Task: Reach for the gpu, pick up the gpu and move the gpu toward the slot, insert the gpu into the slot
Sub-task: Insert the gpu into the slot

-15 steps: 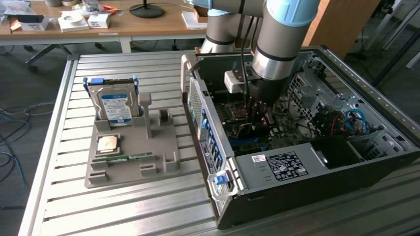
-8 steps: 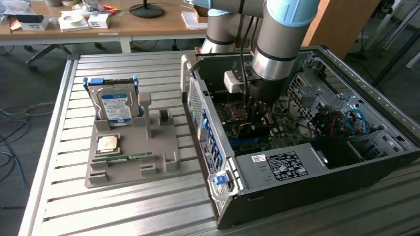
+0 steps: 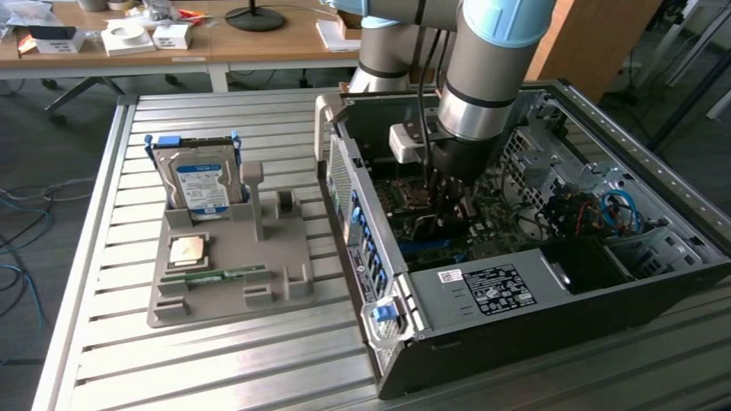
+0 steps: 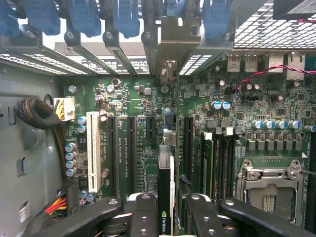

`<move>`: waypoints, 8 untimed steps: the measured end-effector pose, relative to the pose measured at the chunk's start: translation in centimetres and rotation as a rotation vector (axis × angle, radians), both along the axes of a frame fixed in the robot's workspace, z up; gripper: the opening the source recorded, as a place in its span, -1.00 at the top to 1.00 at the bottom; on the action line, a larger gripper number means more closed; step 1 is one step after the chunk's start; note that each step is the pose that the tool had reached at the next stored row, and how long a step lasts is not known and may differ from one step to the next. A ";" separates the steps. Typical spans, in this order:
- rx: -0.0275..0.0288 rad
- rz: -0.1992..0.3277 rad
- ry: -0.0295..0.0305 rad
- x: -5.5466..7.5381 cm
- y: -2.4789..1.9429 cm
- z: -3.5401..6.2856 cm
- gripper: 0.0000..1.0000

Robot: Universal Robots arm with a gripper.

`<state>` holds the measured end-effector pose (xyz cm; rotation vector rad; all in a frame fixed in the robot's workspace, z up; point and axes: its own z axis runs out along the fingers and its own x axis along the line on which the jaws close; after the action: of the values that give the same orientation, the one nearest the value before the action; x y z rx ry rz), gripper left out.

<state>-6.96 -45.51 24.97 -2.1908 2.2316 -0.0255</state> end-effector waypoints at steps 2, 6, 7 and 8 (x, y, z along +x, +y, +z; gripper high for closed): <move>0.0006 0.000 -0.0001 0.0 0.01 -0.01 0.47; 0.0017 0.000 0.0000 0.0 0.01 0.00 0.47; 0.0017 0.000 0.0000 0.0 0.01 0.00 0.47; 0.0018 0.000 0.0000 0.0 0.01 0.00 0.47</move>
<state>-6.96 -45.50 24.97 -2.1898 2.2308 -0.0235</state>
